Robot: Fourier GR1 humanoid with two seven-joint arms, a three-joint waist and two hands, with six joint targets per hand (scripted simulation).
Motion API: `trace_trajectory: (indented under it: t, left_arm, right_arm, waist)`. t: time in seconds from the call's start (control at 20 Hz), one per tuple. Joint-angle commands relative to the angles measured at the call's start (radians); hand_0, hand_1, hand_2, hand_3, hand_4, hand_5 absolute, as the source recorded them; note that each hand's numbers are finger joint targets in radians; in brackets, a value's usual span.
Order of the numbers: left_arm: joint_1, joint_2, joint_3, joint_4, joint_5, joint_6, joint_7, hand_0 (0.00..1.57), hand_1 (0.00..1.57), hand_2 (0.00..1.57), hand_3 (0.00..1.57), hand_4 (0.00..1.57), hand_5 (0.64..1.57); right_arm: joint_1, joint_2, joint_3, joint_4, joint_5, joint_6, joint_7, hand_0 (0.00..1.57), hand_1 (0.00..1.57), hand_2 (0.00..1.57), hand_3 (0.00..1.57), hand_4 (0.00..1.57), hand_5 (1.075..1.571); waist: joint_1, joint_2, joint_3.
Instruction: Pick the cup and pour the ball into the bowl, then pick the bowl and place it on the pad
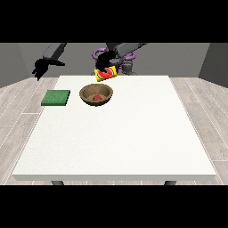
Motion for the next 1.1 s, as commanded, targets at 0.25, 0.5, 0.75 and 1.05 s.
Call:
trace_trajectory:
  t: [0.25, 0.5, 0.75, 1.05]
  left_arm:
    - [-0.096, 0.029, 0.003, -0.031, -0.140, -0.120, -0.093, 1.56, 1.56, 1.57, 1.57, 1.19, 1.467]
    - [-0.059, -0.002, 0.026, -0.076, -0.152, -0.195, -0.095, 1.51, 1.51, 1.57, 1.57, 1.21, 1.459]
    - [0.000, 0.016, 0.235, -0.194, 0.049, 0.019, -0.096, 0.00, 0.00, 1.57, 1.57, 1.27, 1.452]
    - [0.091, 0.074, 0.465, -0.274, 0.307, 0.143, -0.188, 0.37, 0.37, 1.57, 1.57, 0.86, 1.568]
  right_arm:
    - [0.020, -0.058, -0.036, 0.045, -0.024, 0.032, -0.016, 0.00, 0.00, 0.00, 0.17, 0.00, 1.516]
    - [0.025, -0.032, -0.012, 0.047, -0.028, 0.043, 0.058, 0.00, 0.00, 0.00, 0.00, 0.20, 1.546]
    - [-0.002, 0.001, -0.037, 0.046, -0.046, -0.027, 0.057, 0.00, 0.00, 0.00, 0.00, 0.43, 1.555]
    - [-0.039, 0.013, -0.058, 0.031, -0.068, -0.076, 0.086, 0.00, 0.00, 0.00, 0.00, 0.48, 1.561]
  waist:
    - [0.045, 0.012, 0.0000]
    - [0.025, -0.048, -0.0004]
    - [0.146, 0.006, -0.0036]
    - [0.242, 0.056, -0.0051]
